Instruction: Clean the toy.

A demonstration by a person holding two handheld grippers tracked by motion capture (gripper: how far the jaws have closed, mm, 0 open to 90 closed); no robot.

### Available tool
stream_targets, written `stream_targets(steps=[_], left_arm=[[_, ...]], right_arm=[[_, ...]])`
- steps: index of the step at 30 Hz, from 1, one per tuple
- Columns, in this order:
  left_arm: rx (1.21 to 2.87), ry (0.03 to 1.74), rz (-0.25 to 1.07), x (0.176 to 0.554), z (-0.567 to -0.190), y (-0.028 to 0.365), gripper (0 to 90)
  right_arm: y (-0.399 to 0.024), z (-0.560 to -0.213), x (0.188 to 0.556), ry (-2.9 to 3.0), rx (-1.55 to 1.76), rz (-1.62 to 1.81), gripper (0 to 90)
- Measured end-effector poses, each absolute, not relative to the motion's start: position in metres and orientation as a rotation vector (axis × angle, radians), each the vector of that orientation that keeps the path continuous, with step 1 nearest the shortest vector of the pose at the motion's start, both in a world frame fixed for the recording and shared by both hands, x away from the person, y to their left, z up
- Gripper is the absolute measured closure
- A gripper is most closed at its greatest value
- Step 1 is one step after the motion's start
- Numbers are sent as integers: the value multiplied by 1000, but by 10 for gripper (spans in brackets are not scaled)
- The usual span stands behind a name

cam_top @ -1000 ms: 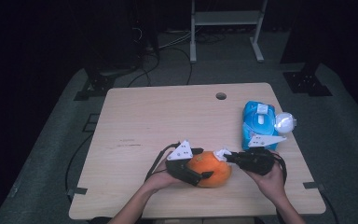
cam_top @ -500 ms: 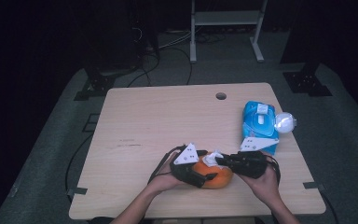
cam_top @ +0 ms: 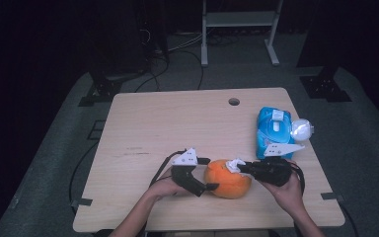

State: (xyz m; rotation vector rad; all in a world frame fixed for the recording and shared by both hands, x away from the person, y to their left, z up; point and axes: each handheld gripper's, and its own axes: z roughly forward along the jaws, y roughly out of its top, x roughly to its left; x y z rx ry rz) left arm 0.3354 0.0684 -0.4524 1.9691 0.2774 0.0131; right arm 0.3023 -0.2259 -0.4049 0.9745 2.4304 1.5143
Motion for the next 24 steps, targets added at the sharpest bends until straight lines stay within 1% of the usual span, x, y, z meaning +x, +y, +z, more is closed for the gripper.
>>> stream_targets(steps=[3,6,7,8,9,10,11,16,19,21,24], left_arm=[[1981,286,-3,335,-457,61,44],[2001,286,20,331,-457,54,43],[2005,299,31,329,-454,53,77],[2009,306,35,328,-452,54,146],[2011,310,42,327,-449,54,250],[2010,310,57,326,-447,54,250],[1999,308,86,323,-443,53,282],[1969,308,129,320,-431,55,310],[1892,314,125,318,-411,65,312],[1887,302,140,315,-405,66,311],[1889,297,153,315,-401,68,311]], right_arm=[[-226,-405,302,2428,977,1515,824],[-223,-404,300,2421,973,1511,824],[-222,-403,299,2417,971,1509,825],[-222,-402,299,2410,969,1513,825],[-222,-399,299,2395,960,1542,826],[-222,-399,299,2395,960,1542,826],[-220,-395,296,2378,946,1581,827],[-217,-389,292,2364,908,1591,828],[-227,-394,298,2341,962,1641,828],[-228,-396,301,2334,987,1702,828],[-225,-397,301,2340,990,1696,828]])
